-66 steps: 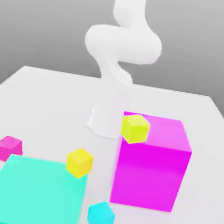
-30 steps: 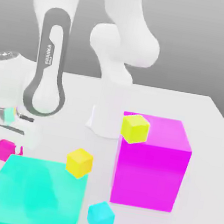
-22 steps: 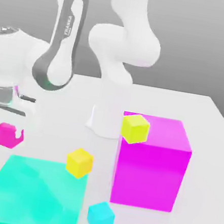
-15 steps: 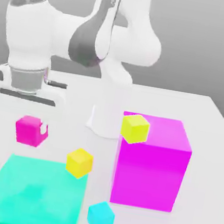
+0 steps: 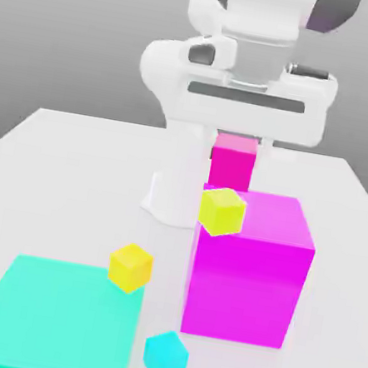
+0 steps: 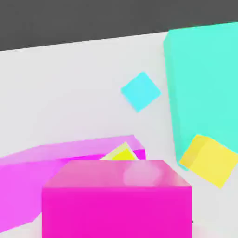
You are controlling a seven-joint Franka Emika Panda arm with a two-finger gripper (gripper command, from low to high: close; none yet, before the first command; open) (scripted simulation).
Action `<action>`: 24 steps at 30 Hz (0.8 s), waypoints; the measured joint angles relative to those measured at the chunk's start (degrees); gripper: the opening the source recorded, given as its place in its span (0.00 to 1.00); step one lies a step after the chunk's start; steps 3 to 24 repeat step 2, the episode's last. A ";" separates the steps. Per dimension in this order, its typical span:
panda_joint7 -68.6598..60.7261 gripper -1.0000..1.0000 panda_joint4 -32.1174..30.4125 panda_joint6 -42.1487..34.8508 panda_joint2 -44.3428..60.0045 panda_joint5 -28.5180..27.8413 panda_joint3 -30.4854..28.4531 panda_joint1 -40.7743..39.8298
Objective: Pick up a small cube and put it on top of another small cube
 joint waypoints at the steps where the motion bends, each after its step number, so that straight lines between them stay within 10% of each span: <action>1: 0.00 1.00 0.00 0.00 0.00 0.00 0.00 0.00; 24: 0.00 1.00 0.00 0.00 0.00 0.00 0.00 0.00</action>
